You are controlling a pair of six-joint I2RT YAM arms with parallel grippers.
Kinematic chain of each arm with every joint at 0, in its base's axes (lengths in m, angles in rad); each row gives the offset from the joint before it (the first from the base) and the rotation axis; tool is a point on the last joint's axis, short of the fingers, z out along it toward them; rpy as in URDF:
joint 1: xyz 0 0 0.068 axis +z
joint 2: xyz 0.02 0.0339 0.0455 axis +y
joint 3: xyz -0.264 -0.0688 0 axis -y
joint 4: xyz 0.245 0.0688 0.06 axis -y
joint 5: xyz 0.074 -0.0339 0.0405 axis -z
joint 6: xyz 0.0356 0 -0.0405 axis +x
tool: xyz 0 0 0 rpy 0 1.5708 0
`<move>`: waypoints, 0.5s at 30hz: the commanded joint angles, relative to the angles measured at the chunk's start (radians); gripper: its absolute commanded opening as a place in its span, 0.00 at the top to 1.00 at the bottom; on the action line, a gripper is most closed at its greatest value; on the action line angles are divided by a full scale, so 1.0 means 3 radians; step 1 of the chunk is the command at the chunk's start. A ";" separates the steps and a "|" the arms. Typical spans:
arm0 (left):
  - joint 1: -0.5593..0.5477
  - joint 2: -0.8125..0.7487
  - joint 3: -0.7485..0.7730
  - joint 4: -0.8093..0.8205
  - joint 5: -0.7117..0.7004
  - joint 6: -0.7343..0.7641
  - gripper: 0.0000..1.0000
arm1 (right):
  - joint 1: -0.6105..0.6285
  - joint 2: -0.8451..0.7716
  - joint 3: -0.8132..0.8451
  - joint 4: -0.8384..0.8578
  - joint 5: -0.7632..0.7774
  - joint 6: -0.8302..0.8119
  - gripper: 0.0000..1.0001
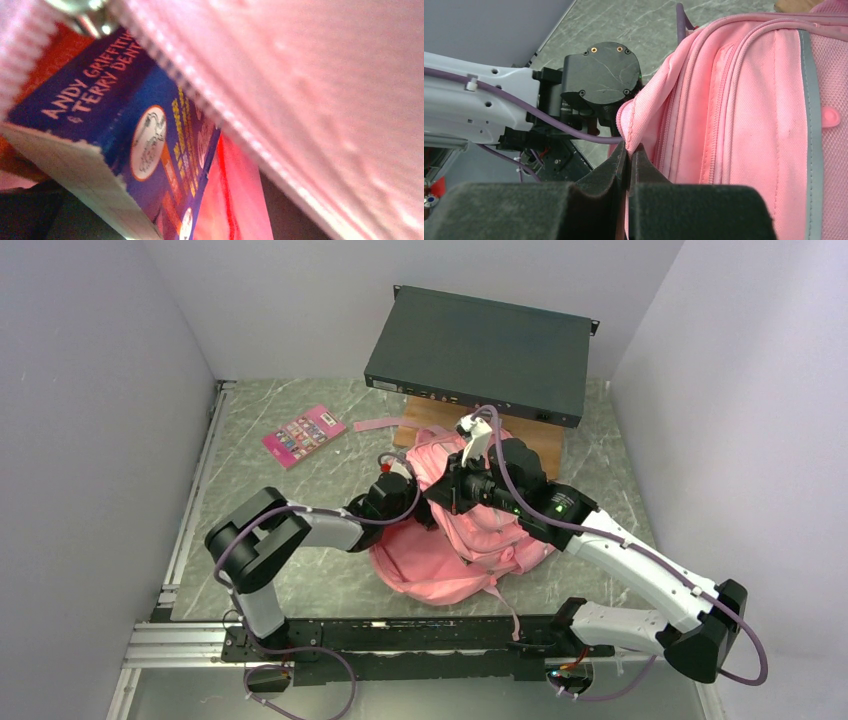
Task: Pack the student bag
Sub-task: Place the book in the student bag.
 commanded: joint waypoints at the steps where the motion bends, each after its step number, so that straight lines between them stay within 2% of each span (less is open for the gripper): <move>1: -0.0045 -0.0371 0.0094 -0.0425 0.0143 0.0284 0.12 | 0.0017 -0.0199 0.0080 0.0591 -0.0063 0.0025 1.00; 11: -0.0087 -0.0837 -0.0146 -0.1050 0.0047 0.0528 0.12 | 0.0017 -0.0200 0.0056 0.0608 -0.0081 0.0056 1.00; 15: -0.0088 -0.0961 -0.0391 -0.0931 -0.0029 0.0510 0.23 | 0.0013 -0.0200 0.0048 0.0620 -0.0091 0.0065 1.00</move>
